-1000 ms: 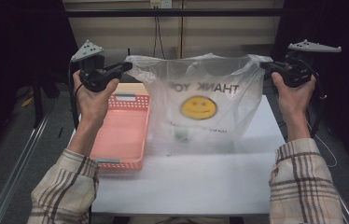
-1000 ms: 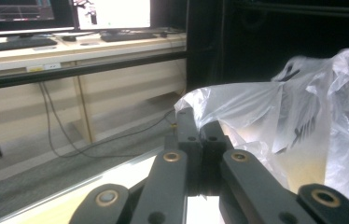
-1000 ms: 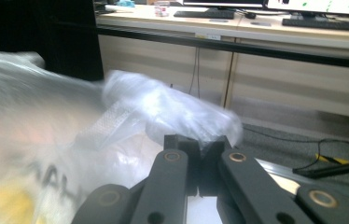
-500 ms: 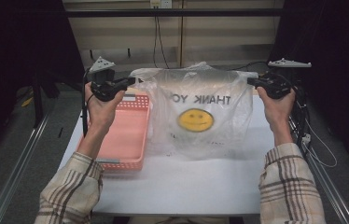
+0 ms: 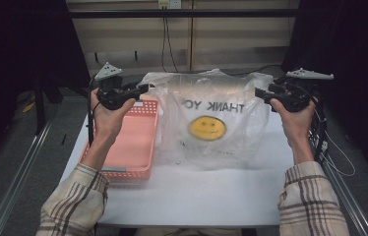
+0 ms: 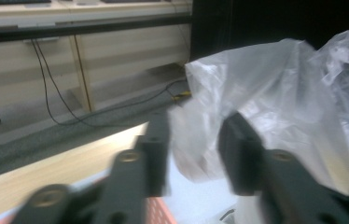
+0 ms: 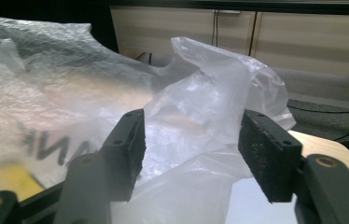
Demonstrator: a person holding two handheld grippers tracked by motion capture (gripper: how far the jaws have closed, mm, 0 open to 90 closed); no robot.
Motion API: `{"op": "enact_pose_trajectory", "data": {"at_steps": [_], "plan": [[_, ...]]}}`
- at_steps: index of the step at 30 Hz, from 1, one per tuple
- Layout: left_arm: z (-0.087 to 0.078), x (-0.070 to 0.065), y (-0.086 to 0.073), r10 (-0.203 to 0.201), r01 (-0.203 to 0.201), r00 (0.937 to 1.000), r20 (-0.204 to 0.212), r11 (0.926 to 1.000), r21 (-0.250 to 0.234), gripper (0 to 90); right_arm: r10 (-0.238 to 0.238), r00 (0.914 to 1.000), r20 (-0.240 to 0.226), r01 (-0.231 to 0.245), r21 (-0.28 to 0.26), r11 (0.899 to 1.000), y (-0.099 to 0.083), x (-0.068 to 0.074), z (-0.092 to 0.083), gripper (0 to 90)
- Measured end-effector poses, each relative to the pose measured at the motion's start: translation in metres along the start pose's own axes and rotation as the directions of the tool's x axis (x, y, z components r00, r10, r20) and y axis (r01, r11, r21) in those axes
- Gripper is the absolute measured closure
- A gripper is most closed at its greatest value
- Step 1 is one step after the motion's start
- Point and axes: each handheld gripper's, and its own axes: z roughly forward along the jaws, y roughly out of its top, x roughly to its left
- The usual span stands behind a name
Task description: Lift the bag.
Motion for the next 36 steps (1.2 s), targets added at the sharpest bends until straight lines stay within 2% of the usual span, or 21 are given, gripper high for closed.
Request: {"op": "enact_pose_trajectory", "data": {"at_steps": [2, 3, 7, 10, 22, 36], "plan": [[-0.003, -0.002, 0.001, -0.001, 0.001, 1.0, -0.001, 1.0, -0.009, 45.6, -0.006, 1.0, 0.005, 0.006, -0.004, 1.0, -0.001, 0.001, -0.004, 37.3], [-0.006, -0.004, 0.002, 0.005, -0.005, 1.0, 0.006, 0.9998, -0.018, 41.5, -0.006, 1.0, 0.006, 0.006, -0.005, 1.0, -0.002, 0.002, -0.005, 36.4], [-0.015, -0.008, 0.005, 0.01, -0.01, 1.0, 0.001, 0.999, -0.043, 25.7, -0.01, 0.9998, 0.017, 0.01, -0.01, 1.0, -0.005, 0.003, -0.012, 33.1], [-0.019, -0.01, 0.004, 0.006, -0.006, 1.0, -0.002, 0.999, -0.045, 19.3, -0.01, 0.9997, 0.02, 0.011, -0.009, 1.0, -0.008, 0.004, -0.015, 30.6], [-0.023, -0.022, -0.015, 0.063, -0.063, 0.9976, 0.029, 0.998, -0.008, 11.3, -0.022, 0.9997, -0.006, 0.022, 0.026, 0.999, -0.028, 0.017, -0.014, 22.8], [-0.026, -0.028, -0.042, 0.071, -0.072, 0.9964, 0.047, 0.9968, 0.034, 8.8, -0.004, 0.9993, -0.038, 0.007, 0.066, 0.998, -0.057, 0.027, -0.013, 19.7]]}}
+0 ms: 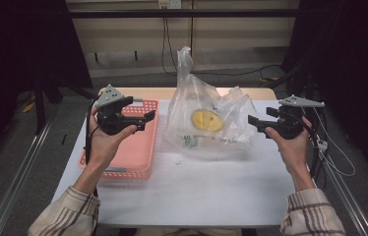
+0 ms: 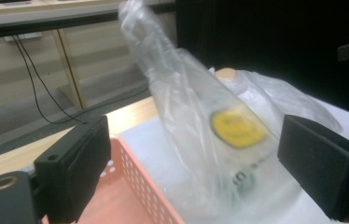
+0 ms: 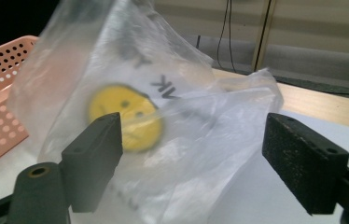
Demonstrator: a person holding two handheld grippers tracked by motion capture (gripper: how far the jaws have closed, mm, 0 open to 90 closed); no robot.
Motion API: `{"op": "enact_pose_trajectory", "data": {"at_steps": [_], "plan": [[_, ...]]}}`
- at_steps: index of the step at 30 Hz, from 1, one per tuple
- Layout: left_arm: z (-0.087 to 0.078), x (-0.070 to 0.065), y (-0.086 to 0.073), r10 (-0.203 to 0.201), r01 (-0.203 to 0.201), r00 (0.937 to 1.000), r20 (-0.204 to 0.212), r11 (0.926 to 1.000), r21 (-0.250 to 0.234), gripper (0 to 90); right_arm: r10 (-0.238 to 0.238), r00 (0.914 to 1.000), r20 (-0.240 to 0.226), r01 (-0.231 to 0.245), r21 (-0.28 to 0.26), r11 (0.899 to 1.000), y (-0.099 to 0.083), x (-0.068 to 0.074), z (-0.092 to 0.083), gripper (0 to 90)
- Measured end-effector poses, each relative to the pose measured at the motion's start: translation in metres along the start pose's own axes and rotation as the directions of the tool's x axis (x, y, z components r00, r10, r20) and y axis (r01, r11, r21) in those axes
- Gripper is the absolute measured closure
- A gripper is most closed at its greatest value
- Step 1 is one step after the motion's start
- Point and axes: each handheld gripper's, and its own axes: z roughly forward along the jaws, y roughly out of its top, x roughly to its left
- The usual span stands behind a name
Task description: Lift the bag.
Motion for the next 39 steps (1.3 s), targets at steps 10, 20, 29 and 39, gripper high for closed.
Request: {"op": "enact_pose_trajectory", "data": {"at_steps": [10, 20, 29, 39], "plan": [[-0.009, -0.007, -0.02, 0.002, -0.003, 0.9991, 0.043, 0.9997, 0.024, 5.3, -0.001, 0.9998, -0.018, 0.002, 0.034, 0.999, -0.023, 0.012, -0.003, 16.6], [-0.024, -0.012, -0.042, -0.011, 0.01, 0.9996, 0.027, 0.999, 0.045, 6.0, -0.006, 0.9997, -0.023, 0.007, 0.058, 0.998, -0.043, 0.023, -0.012, 15.1], [-0.035, -0.021, -0.061, 0.019, -0.02, 0.9996, 0.023, 0.9965, 0.081, 6.4, -0.003, 0.9999, -0.013, 0.004, 0.096, 0.995, -0.064, 0.029, -0.018, 14.2], [-0.05, -0.026, -0.08, -0.001, 0.001, 1.0, -0.002, 0.9953, 0.097, 6.5, -0.001, 0.9999, -0.017, 0.003, 0.095, 0.996, -0.075, 0.042, -0.03, 13.7]]}}
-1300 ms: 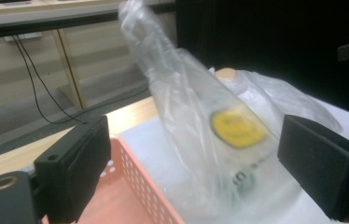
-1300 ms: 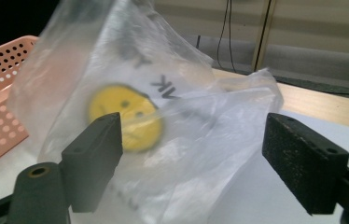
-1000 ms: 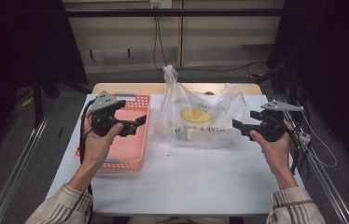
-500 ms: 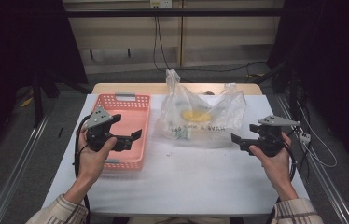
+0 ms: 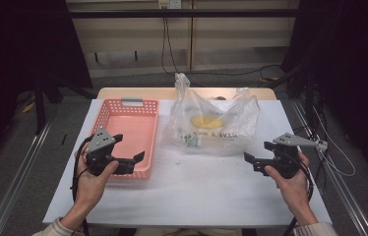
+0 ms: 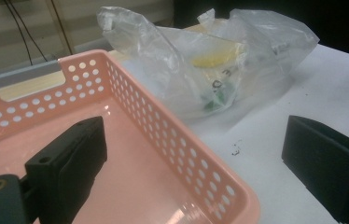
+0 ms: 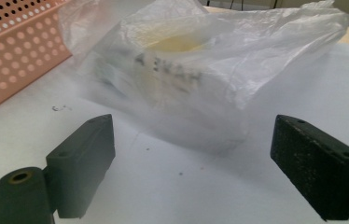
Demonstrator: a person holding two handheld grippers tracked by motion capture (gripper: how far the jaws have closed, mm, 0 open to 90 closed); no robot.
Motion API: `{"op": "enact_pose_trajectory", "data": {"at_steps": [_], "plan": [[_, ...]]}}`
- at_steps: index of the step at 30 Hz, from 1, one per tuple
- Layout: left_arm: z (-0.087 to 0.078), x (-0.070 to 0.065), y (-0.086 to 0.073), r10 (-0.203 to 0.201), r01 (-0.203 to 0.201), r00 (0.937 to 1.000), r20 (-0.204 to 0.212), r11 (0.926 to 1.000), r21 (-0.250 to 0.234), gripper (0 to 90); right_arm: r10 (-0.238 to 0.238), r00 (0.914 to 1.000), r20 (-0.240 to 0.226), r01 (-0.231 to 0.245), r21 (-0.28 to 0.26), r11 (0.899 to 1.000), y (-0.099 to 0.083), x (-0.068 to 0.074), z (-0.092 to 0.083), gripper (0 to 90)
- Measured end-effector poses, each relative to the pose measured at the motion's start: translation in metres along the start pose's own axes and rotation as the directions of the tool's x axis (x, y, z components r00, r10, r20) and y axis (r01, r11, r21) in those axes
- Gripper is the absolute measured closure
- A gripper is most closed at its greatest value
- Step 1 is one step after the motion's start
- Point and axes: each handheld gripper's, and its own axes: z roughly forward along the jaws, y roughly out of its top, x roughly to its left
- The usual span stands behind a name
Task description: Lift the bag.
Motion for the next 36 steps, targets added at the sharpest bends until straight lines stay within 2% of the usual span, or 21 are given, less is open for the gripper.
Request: {"op": "enact_pose_trajectory", "data": {"at_steps": [2, 3, 5, 9, 12, 17, 20, 22, 24, 27, 29, 31, 33, 36], "plan": [[-0.003, -0.007, -0.006, 0.022, -0.022, 0.9997, -0.006, 0.9997, 0.013, 6.4, -0.008, 1.0, -0.005, 0.008, 0.004, 1.0, -0.003, 0.006, -0.002, 13.2], [-0.004, -0.009, -0.008, 0.028, -0.029, 0.9996, 0.004, 0.9994, 0.021, 6.4, -0.016, 0.9999, -0.005, 0.016, 0.009, 1.0, -0.005, 0.009, -0.002, 13.1], [-0.007, -0.012, -0.013, 0.016, -0.016, 0.9998, 0.008, 0.9997, 0.021, 6.4, -0.023, 0.9997, -0.005, 0.023, 0.011, 1.0, -0.008, 0.014, -0.004, 12.9], [-0.01, -0.013, -0.022, -0.001, 0.001, 0.9998, -0.02, 0.9997, 0.022, 6.2, -0.023, 0.9997, -0.013, 0.023, 0.012, 1.0, -0.015, 0.021, -0.005, 12.7], [-0.011, -0.013, -0.031, -0.013, 0.013, 0.9999, -0.003, 0.999, 0.043, 6.2, -0.025, 0.9995, -0.018, 0.026, 0.019, 0.999, -0.021, 0.023, -0.004, 12.7], [-0.018, -0.018, -0.044, 0.008, -0.007, 0.9998, -0.016, 0.9983, 0.058, 6.3, -0.027, 0.9995, -0.015, 0.028, 0.027, 0.999, -0.032, 0.023, -0.002, 13.0], [-0.018, -0.021, -0.053, 0.011, -0.01, 0.9997, -0.02, 0.9986, 0.053, 6.3, -0.028, 0.9996, -0.002, 0.028, 0.014, 1.0, -0.039, 0.024, -0.003, 14.1], [-0.018, -0.022, -0.059, -0.005, 0.006, 0.9993, -0.038, 0.9987, 0.051, 6.7, -0.022, 0.9998, 0.001, 0.022, 0.01, 1.0, -0.044, 0.025, -0.004, 13.6], [-0.018, -0.023, -0.064, 0.005, -0.004, 0.9989, -0.046, 0.9994, 0.036, 6.6, -0.017, 0.9998, 0.007, 0.017, 0.006, 1.0, -0.048, 0.024, -0.005, 13.6], [-0.023, -0.025, -0.066, -0.003, 0.003, 0.9997, -0.023, 0.9998, 0.019, 6.7, -0.011, 0.9999, 0.006, 0.011, 0.012, 1.0, -0.052, 0.024, -0.004, 13.2], [-0.025, -0.027, -0.068, 0.005, -0.004, 0.9987, -0.05, 0.9999, 0.012, 6.5, -0.011, 0.9999, 0.007, 0.011, 0.022, 1.0, -0.055, 0.024, -0.001, 13.2], [-0.027, -0.029, -0.072, -0.008, 0.008, 0.9991, -0.042, 1.0, 0.005, 6.3, -0.007, 1.0, 0.002, 0.007, 0.034, 0.999, -0.056, 0.025, 0.001, 12.8], [-0.03, -0.032, -0.075, 0.013, -0.013, 0.9989, -0.045, 0.9999, -0.003, 6.3, -0.03, 0.9995, 0.008, 0.029, 0.035, 0.999, -0.057, 0.027, 0.002, 12.4], [-0.032, -0.031, -0.075, 0.004, -0.005, 0.9986, -0.054, 0.9996, -0.028, 6.2, -0.018, 0.9998, 0.002, 0.018, 0.028, 0.999, -0.057, 0.027, 0.001, 12.4]]}}
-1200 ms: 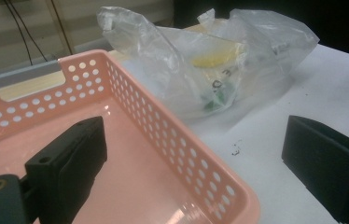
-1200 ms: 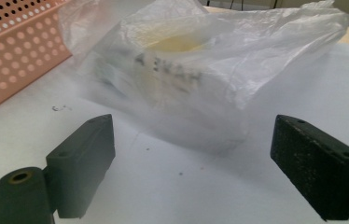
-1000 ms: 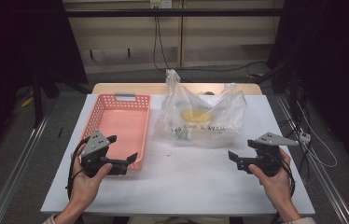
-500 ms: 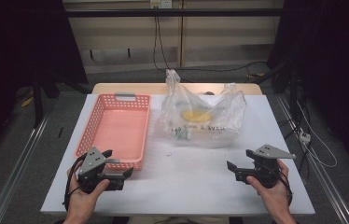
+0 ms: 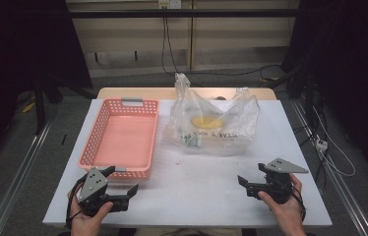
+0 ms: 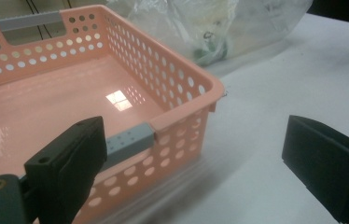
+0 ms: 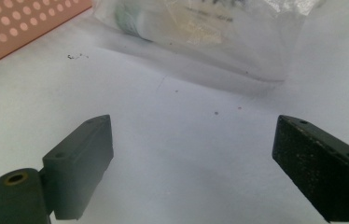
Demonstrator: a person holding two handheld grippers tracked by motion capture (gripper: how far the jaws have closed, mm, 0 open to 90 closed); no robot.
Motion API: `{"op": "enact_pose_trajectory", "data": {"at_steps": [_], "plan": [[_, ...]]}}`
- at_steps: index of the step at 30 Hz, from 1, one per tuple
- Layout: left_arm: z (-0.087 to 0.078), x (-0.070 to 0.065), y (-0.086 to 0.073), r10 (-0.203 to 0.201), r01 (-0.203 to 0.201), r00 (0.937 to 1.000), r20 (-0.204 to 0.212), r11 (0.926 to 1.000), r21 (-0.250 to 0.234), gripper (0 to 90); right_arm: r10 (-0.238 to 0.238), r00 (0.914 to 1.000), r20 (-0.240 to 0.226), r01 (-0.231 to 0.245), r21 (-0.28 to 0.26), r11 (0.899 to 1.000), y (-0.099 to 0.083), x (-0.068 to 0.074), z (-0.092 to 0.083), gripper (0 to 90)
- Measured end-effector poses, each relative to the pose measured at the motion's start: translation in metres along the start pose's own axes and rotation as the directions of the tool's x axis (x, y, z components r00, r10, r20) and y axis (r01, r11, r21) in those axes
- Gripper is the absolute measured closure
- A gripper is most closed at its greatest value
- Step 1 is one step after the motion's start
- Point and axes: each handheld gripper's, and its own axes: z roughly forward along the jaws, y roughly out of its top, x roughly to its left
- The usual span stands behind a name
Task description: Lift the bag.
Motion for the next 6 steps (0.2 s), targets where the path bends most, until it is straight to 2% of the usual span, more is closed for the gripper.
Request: {"op": "enact_pose_trajectory", "data": {"at_steps": [2, 6], "plan": [[-0.0012, 0.0034, 0.0, -0.018, 0.018, 0.9997, -0.014, 0.9996, -0.022, 6.3, 0.0, 1.0, 0.0, 0.0, -0.007, 1.0, 0.0001, -0.001, -0.0005, 12.3], [-0.0023, 0.0088, -0.0004, -0.053, 0.053, 0.9986, -0.006, 0.9981, -0.032, 6.3, 0.005, 1.0, 0.004, -0.005, -0.005, 1.0, 0.0004, -0.0022, 0.0004, 12.4]]}}
